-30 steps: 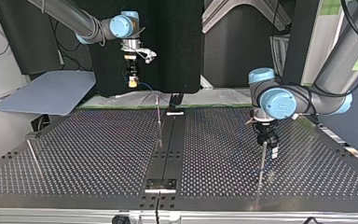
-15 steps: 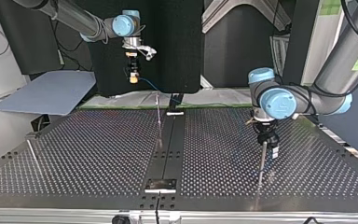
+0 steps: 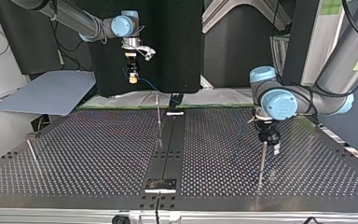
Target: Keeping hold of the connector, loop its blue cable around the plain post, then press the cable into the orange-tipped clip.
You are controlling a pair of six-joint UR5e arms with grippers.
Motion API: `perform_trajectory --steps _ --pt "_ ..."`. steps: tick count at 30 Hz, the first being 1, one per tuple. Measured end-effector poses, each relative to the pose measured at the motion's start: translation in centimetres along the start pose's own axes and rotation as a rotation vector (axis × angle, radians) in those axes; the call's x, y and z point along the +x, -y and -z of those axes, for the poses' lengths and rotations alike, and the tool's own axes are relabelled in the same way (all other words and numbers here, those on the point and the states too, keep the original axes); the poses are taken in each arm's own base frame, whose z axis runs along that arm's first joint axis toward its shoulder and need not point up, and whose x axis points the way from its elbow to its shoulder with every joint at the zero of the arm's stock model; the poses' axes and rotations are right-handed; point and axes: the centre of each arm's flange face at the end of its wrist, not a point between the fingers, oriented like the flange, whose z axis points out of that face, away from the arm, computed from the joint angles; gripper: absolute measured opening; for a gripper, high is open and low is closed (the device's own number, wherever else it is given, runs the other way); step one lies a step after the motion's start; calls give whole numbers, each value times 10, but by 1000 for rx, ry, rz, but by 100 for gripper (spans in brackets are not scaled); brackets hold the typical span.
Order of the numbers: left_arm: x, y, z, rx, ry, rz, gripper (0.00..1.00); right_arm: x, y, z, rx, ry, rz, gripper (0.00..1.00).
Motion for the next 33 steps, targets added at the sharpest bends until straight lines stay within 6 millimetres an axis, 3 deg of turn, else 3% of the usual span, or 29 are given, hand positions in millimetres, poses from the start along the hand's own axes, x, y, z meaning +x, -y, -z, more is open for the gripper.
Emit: perform_trajectory --steps 13,33 --pt "9 -24 4 -25 -28 115 100 0 0 0 0 0 3 0" --pt "3 -55 -1 -85 33 255 100 0 1 0 10 -1 3 0"
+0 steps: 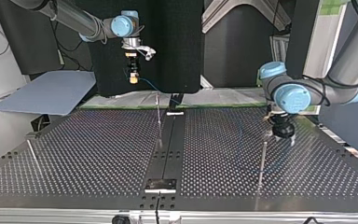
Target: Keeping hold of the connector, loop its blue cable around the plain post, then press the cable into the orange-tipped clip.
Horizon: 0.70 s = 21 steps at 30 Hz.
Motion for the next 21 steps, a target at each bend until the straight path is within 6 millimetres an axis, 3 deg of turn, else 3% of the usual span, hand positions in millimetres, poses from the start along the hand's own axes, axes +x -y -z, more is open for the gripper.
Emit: perform_trajectory --steps 15,21 --pt "0 -6 -3 9 20 -26 100 0 1 0 6 -2 0 0" --pt "14 -10 -7 9 -7 -87 100 0 1 0 6 -1 0 0"
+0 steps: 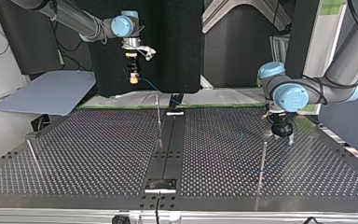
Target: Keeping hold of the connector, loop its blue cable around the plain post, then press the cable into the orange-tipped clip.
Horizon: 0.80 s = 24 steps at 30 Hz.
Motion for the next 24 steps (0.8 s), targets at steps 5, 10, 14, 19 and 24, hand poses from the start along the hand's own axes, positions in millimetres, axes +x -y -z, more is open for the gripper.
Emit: perform_trajectory --steps 5,10,14,19,24 --pt "26 -5 -3 -15 -52 -66 100 0 1 1 2 2 0 0" --pt "54 -14 -4 -49 -90 -136 100 -1 2 1 4 3 1 0" --pt "66 -17 -4 -62 -104 -175 100 -1 3 2 5 4 1 0" --pt "70 -17 -2 -66 -108 -191 100 -1 3 2 6 3 0 0" --pt "71 -17 0 -83 -110 -206 100 -1 3 2 7 4 0 0"
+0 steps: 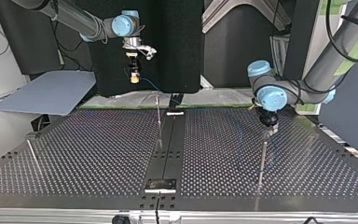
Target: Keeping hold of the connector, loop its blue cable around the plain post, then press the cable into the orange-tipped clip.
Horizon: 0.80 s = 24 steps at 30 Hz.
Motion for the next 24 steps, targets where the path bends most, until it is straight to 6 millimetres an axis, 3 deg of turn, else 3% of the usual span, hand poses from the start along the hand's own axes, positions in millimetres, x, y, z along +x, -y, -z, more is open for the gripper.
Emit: perform_trajectory --steps 8,16,24 --pt "8 5 16 -38 -37 -65 100 0 0 0 4 -1 0 0" --pt "11 20 63 -22 -56 -113 100 0 1 -1 4 -3 -1 0" --pt "4 10 90 -33 -42 -139 100 1 1 -1 8 -4 -3 0"
